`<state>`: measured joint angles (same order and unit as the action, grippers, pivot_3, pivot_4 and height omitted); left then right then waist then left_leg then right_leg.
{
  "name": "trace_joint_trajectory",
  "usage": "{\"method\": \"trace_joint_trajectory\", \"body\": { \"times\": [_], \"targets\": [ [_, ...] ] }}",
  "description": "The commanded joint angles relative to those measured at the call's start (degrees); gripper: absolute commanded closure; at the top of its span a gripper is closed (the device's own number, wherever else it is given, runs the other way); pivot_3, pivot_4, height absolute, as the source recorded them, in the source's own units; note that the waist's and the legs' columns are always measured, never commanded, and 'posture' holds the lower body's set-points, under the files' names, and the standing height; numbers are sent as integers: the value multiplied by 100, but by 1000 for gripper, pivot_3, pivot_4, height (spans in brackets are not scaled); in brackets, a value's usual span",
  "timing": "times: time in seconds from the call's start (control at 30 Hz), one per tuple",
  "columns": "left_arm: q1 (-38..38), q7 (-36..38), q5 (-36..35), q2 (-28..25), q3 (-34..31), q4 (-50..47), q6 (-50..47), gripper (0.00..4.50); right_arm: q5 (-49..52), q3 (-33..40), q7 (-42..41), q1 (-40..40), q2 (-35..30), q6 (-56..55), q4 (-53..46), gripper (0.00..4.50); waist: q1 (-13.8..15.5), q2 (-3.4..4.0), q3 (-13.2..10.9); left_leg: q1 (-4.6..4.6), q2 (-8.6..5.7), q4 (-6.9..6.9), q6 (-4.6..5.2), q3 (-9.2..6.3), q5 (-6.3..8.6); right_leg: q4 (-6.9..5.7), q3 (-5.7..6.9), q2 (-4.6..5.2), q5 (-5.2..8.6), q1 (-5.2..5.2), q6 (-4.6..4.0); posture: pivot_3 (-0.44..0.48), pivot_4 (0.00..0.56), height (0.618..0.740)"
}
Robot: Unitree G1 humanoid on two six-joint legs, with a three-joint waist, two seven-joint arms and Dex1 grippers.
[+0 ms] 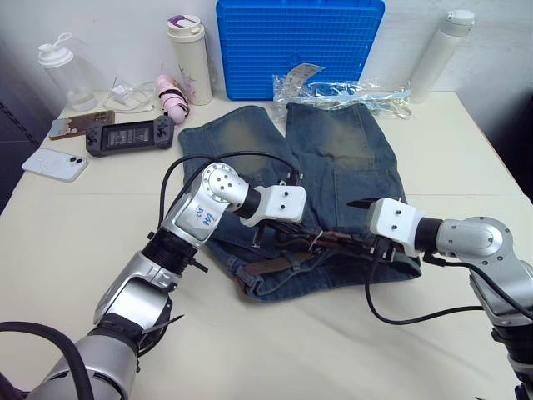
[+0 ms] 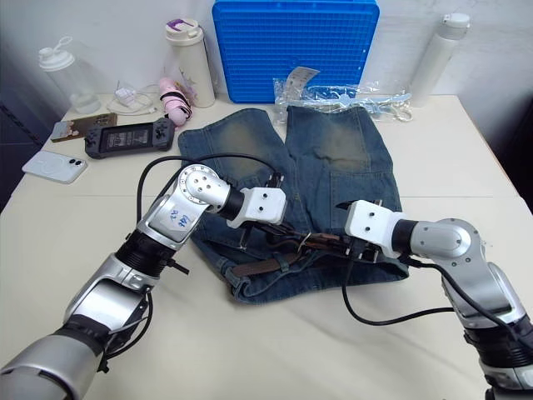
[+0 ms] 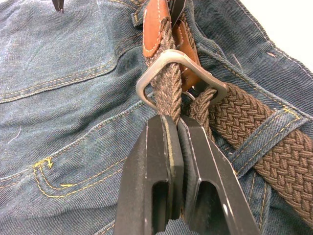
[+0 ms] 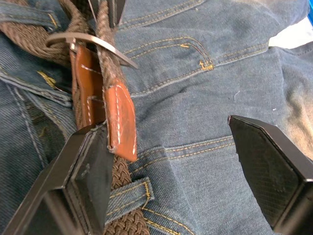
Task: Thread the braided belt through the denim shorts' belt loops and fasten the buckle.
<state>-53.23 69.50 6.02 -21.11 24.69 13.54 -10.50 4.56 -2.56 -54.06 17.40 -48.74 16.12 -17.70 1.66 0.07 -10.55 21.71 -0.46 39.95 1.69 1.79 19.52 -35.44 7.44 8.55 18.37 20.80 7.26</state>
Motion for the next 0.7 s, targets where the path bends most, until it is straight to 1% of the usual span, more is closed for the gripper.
{"method": "trace_joint_trajectory", "body": {
  "times": [0.03,0.2,0.23,0.33,0.4,0.5,0.53,0.57,0.6,0.67,0.7],
  "targets": [
    [-87,-56,-126,82,-82,-199,70,4500,22,12,-13,45,11,-184,-54,1904,0,0,0,0,0,0,0,0,0,0,0,0,0,0,0,0,150,693],
    [-68,-164,-168,143,-151,-217,62,4500,-14,-101,-111,46,6,-451,6,4315,-1,0,0,0,0,0,0,0,0,0,0,0,0,0,0,0,150,693],
    [-70,-198,-194,166,-182,-213,21,4500,-29,-128,-127,48,6,-510,22,4465,-2,0,0,0,0,0,0,0,0,0,0,0,0,0,0,0,150,693],
    [-108,-240,-405,268,-377,-288,-280,4500,-135,-201,-146,44,-12,-692,84,4465,-1,0,0,0,0,0,0,0,0,0,0,0,0,0,0,0,150,693],
    [-135,-301,-630,332,-629,-360,-569,4500,-236,-231,-156,9,-43,-839,175,4465,-2,0,0,0,0,0,0,0,0,0,0,0,0,0,0,0,150,693],
    [-124,-304,-998,299,-997,-551,-1179,3373,-345,-217,-168,-49,-84,-1067,304,4500,-2,0,0,1,1,0,0,-1,0,0,1,0,0,0,0,0,150,693],
    [-97,-239,-1113,226,-1071,-648,-1385,3215,-380,-206,-167,-63,-97,-1137,342,4500,-4,0,0,1,1,0,0,-3,0,0,1,0,0,0,0,0,150,693],
    [-52,-244,-1226,150,-1184,-754,-1570,2717,-397,-194,-171,-77,-108,-1195,370,4500,-12,0,0,1,1,0,0,-3,0,0,1,0,0,0,0,0,150,693],
    [12,-232,-1363,40,-1292,-895,-1795,2525,-407,-178,-173,-90,-116,-1257,391,4500,-21,0,0,1,1,0,0,-2,0,1,0,0,0,0,0,0,150,693],
    [212,10,-1717,-327,-1400,-1265,-2408,1745,-407,-153,-181,-100,-122,-1344,415,4500,-35,2,0,0,3,-1,-1,-1,-1,0,0,-2,0,1,0,0,150,693],
    [313,120,-1858,-503,-1430,-1418,-2629,1745,-411,-145,-179,-100,-126,-1382,422,4500,-58,2,1,-1,5,-1,-2,0,-1,-1,-2,-3,0,2,0,0,150,693]
  ]
}}
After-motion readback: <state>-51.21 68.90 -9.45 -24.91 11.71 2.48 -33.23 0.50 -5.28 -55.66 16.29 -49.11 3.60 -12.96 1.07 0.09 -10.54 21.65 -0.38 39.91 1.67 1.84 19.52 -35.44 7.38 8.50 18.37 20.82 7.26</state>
